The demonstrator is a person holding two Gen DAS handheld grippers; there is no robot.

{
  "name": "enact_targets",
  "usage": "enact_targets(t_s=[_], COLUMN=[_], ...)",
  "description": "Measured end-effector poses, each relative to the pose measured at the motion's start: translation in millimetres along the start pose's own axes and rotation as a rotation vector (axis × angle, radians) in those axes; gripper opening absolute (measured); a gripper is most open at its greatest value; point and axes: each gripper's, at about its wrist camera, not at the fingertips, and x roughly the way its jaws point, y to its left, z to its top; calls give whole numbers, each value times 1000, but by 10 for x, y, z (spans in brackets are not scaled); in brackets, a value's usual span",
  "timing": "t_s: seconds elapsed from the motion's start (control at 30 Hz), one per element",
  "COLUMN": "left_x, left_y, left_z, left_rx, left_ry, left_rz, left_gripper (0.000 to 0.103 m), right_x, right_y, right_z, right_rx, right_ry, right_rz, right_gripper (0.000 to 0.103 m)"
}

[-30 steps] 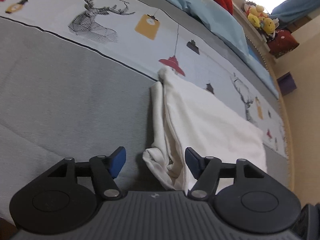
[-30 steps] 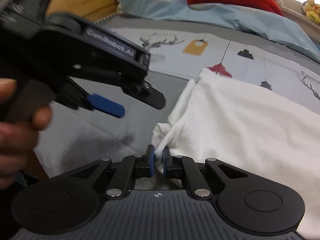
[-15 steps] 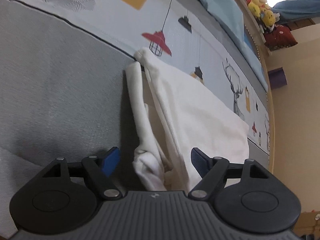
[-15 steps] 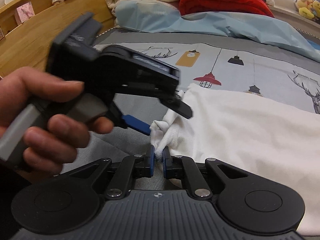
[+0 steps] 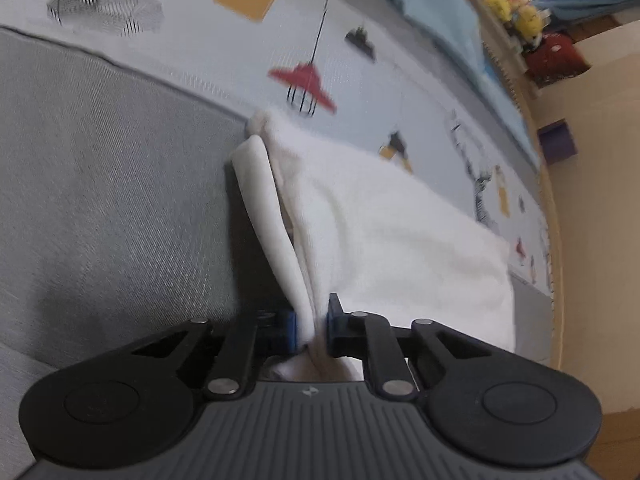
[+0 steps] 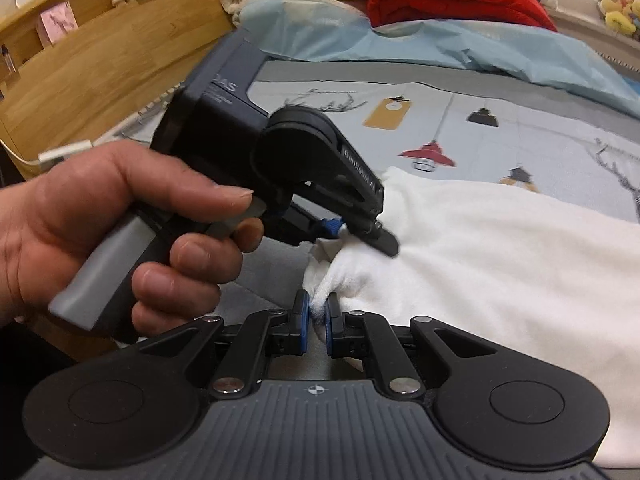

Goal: Fold small clothes

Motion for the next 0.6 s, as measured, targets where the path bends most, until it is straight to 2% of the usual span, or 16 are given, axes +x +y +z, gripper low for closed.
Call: enact_targets(t_s=[0.13, 0.27, 0.4, 0.6], left_x=[-397, -620, -731, -664], left_y=[-22, 17, -60, -517], left_z=[-29, -73, -122, -195], left_rx=[57, 59, 93, 159], left_ry=[-126, -176, -187, -211], left_rz=[5, 23, 41, 14], left_gripper=[14, 14, 14, 14], right_x=[-42, -132, -297, -646], right_y=[128, 83, -49, -407], right_z=[67, 120, 132, 75], right_rx=[30, 87, 109, 127], right_ry=[-64, -102, -125, -158], right_rz=[86, 133, 117, 57], right_gripper=[7, 7, 7, 7])
